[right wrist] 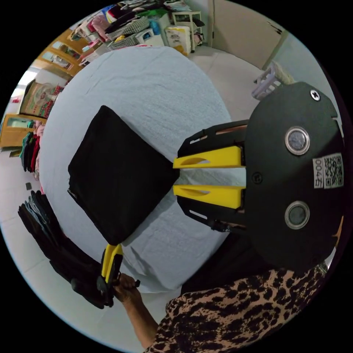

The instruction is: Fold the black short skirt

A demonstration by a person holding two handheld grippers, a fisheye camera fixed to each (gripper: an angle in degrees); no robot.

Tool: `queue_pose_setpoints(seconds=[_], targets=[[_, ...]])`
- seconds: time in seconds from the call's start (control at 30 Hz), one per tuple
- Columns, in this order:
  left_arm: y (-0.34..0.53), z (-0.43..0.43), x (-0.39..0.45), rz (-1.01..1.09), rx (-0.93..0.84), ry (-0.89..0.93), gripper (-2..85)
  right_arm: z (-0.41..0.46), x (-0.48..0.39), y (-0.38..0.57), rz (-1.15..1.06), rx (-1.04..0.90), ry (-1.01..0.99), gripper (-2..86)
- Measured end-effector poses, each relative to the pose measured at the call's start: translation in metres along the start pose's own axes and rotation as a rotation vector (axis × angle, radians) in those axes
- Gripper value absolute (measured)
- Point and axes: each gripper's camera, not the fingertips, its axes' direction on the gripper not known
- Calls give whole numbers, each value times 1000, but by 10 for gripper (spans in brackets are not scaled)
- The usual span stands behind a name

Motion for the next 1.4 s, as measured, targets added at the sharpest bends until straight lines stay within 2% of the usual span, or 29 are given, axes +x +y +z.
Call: queue_pose_setpoints(seconds=[0.2, 0.37, 0.5, 0.63, 0.77, 1.0, 1.1, 1.23, 1.27, 1.4], targets=[[-17, 21, 30, 36, -1, -12, 40, -2, -51, -38, -102, -26, 83, 42], [-30, 24, 46, 70, -36, -50, 20, -25, -88, -67, -283, -19, 165, 34], [-34, 48, 50, 54, -77, -28, 17, 6, -92, -81, -210, -91, 102, 40], [-37, 55, 56, 29, -54, -34, 19, 7, -91, -95, -82, -73, 14, 55], [-39, 59, 53, -15, -48, 4, 24, 1, -88, -113, -36, -183, 41, 122], [-35, 45, 49, -75, -29, -38, 30, -41, -106, -194, -46, -65, -41, 137], [-38, 26, 50, -104, 54, -42, 28, -25, -122, -235, -99, -118, -15, 119], [-65, 15, 68, -54, 139, -49, 24, 22, -132, -275, -137, -314, 6, 83], [-76, 20, 72, -36, 131, -54, 24, 35, -132, -283, -138, -381, 4, 80], [-106, 48, 80, 11, 53, -106, 20, 39, -131, -309, -133, -397, 3, 77]])
